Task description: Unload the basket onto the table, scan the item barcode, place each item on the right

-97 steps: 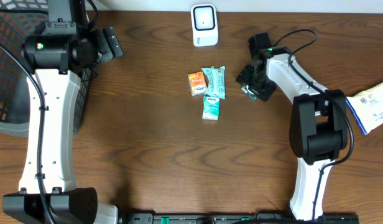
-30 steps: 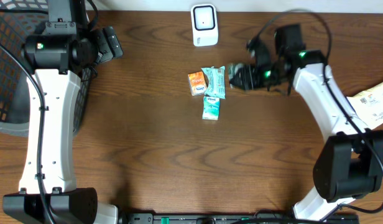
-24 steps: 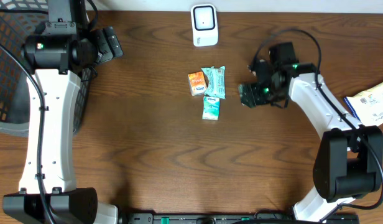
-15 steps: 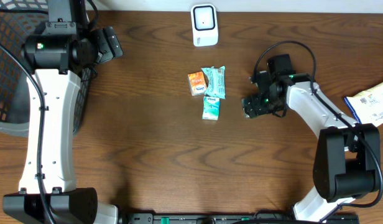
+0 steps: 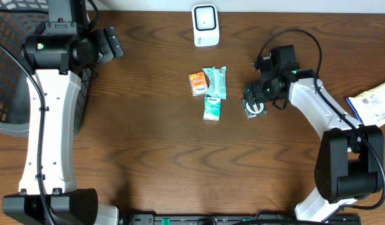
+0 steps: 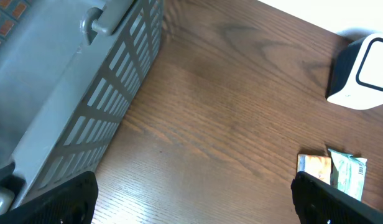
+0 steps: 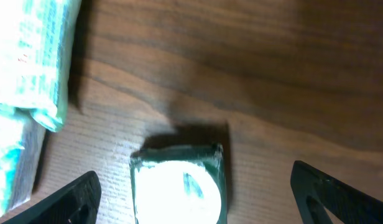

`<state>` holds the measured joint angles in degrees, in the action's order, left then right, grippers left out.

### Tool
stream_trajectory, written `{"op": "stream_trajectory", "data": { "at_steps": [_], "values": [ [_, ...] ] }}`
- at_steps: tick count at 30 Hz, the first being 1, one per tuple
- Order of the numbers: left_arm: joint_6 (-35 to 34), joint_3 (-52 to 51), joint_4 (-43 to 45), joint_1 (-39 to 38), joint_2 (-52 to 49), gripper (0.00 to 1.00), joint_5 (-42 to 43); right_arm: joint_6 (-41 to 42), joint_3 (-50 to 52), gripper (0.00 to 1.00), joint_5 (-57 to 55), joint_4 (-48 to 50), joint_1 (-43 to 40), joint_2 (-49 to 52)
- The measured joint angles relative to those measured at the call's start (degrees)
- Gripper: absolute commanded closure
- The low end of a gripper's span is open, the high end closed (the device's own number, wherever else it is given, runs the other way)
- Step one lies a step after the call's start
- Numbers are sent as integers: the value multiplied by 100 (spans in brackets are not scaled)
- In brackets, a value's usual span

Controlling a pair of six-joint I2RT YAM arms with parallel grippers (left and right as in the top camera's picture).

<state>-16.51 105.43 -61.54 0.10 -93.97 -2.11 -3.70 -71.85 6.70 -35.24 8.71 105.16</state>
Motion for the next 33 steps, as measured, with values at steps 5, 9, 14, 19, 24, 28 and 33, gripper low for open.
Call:
{"op": "stream_trajectory", "data": {
  "at_steps": [5, 9, 14, 19, 24, 28, 33],
  "values": [
    [2, 0, 0, 0, 0, 2, 0, -55, -4, 11, -11, 13, 90, 55],
    [0, 0, 0, 0, 0, 2, 0, -74, -4, 10, -7, 42, 166, 271],
    [0, 0, 2, 0, 0, 2, 0, -79, -4, 13, -11, 35, 175, 629],
    [0, 0, 0, 0, 0, 2, 0, -138, -4, 20, -13, 39, 175, 721],
    [0, 0, 0, 0, 0, 2, 0, -164, -4, 27, -48, 61, 175, 774],
    [0, 0, 0, 0, 0, 2, 0, -236, -4, 30, -101, 74, 177, 789],
    [0, 0, 2, 0, 0, 2, 0, -308, -9, 34, -297, 103, 195, 815]
  ]
}}
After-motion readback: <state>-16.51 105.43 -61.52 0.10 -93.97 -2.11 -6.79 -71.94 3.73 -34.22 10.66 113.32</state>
